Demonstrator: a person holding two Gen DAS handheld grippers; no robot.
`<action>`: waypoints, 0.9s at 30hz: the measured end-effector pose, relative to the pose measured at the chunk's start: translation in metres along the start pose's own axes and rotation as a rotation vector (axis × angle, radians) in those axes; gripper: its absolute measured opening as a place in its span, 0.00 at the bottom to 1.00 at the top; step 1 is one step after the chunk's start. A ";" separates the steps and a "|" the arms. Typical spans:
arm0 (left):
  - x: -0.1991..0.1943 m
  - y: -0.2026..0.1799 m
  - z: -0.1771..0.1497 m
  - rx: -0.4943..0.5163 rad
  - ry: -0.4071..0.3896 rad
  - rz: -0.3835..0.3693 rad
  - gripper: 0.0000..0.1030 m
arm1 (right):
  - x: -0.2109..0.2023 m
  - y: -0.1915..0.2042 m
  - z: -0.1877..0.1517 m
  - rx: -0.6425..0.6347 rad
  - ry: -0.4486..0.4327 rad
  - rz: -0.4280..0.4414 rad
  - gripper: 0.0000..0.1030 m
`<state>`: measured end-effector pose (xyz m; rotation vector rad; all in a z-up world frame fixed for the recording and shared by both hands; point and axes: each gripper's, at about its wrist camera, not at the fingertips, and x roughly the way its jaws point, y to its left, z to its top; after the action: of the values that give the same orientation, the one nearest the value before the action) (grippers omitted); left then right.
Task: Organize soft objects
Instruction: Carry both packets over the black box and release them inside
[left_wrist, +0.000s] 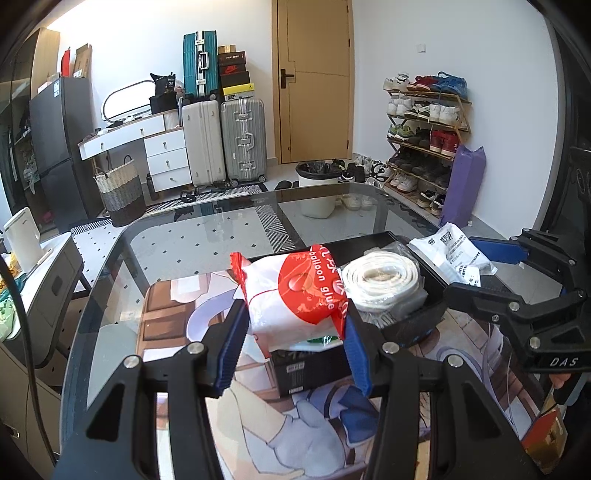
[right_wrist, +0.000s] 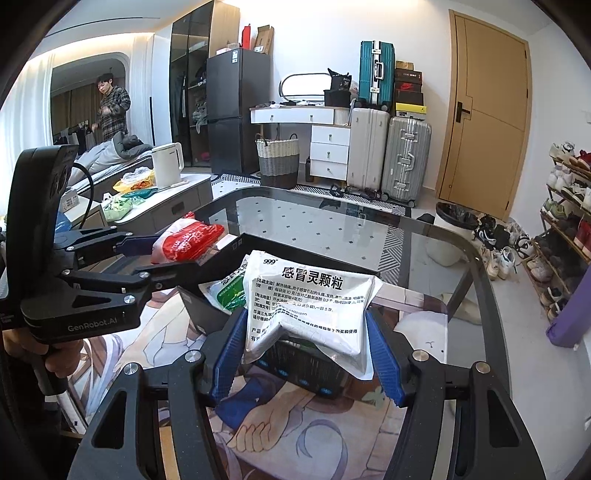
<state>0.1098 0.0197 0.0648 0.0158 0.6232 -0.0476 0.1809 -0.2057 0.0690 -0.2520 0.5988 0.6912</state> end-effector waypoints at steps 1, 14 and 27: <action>0.003 0.001 0.002 -0.003 0.003 0.001 0.48 | 0.001 0.000 0.000 0.001 0.001 0.000 0.62; 0.044 -0.001 0.009 0.001 0.059 -0.013 0.48 | 0.050 -0.002 0.006 -0.052 0.082 -0.005 0.62; 0.062 -0.017 0.004 0.072 0.072 -0.021 0.48 | 0.079 -0.007 0.012 -0.103 0.123 0.006 0.62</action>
<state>0.1616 0.0003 0.0321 0.0804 0.6933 -0.0901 0.2386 -0.1650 0.0317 -0.3905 0.6821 0.7168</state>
